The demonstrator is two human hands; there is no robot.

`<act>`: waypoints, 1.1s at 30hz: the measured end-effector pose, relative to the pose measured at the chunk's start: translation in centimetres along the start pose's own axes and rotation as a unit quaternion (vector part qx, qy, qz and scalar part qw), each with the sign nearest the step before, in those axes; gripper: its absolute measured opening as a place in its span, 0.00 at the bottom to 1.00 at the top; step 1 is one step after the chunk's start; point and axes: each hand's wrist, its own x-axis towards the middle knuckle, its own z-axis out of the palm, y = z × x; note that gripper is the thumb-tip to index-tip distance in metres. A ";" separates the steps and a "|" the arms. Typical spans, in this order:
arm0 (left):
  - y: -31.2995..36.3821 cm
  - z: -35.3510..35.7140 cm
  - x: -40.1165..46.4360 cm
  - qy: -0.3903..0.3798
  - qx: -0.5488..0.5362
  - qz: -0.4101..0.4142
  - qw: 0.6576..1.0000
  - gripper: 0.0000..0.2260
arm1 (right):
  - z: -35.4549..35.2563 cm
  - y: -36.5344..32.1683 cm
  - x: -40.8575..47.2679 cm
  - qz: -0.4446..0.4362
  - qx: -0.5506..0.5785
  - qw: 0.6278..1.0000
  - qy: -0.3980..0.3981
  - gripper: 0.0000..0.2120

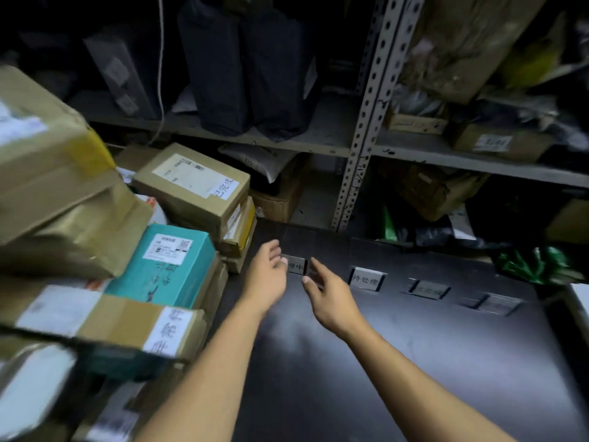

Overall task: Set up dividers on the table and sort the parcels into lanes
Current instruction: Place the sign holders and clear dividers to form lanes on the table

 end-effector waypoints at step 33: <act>-8.1 -7.9 -17.9 -0.036 0.252 -0.117 0.960 0.28 | 11.7 -2.5 -14.2 0.153 0.039 0.957 -0.242 0.18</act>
